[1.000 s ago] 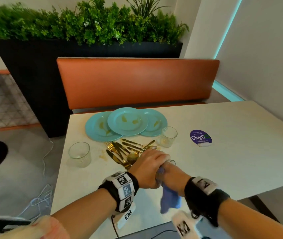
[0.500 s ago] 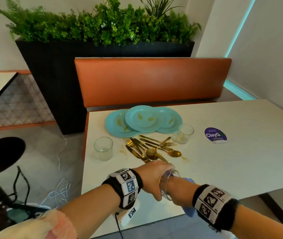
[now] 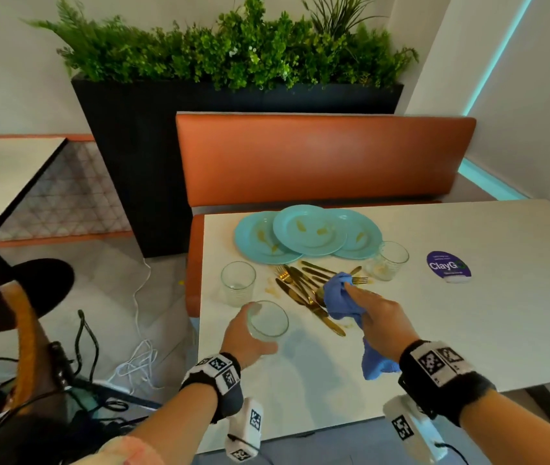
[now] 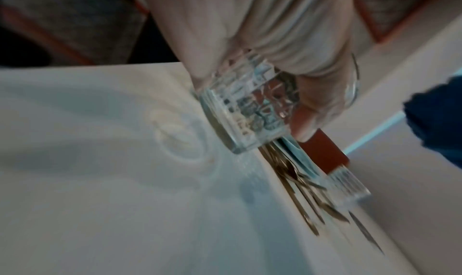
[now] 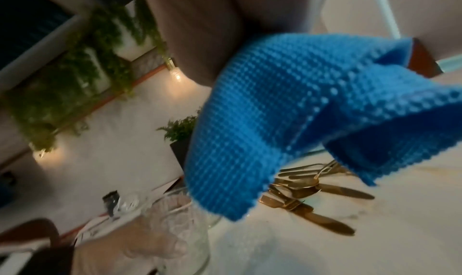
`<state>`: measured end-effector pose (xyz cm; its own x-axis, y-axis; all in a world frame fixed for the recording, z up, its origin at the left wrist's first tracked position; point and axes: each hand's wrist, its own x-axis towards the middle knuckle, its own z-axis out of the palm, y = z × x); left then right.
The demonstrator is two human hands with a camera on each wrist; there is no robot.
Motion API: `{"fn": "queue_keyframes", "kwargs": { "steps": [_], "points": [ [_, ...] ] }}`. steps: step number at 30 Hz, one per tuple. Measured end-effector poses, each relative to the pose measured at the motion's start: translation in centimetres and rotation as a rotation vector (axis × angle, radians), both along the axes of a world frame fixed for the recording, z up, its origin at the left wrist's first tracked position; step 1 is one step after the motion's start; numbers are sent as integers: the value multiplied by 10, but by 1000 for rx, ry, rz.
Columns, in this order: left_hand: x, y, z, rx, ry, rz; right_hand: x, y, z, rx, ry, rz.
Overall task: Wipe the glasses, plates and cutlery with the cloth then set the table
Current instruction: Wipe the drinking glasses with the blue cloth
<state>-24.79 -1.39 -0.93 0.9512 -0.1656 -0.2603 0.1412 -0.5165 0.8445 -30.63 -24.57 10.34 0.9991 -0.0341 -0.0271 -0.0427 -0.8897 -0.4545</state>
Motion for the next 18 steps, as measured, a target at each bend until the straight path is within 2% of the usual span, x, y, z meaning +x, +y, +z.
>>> {"fn": "queue_keyframes", "kwargs": {
  "steps": [3,8,14,18],
  "points": [
    [6,1,-13,2,-30,175,4,12,-1,33,28,-15],
    [16,4,-33,-9,-11,266,11,23,-17,75,95,-26],
    [22,10,-35,-79,55,389,13,25,-25,96,127,-104],
    [7,2,-24,156,244,464,14,19,-28,115,168,-166]
  ]
}}
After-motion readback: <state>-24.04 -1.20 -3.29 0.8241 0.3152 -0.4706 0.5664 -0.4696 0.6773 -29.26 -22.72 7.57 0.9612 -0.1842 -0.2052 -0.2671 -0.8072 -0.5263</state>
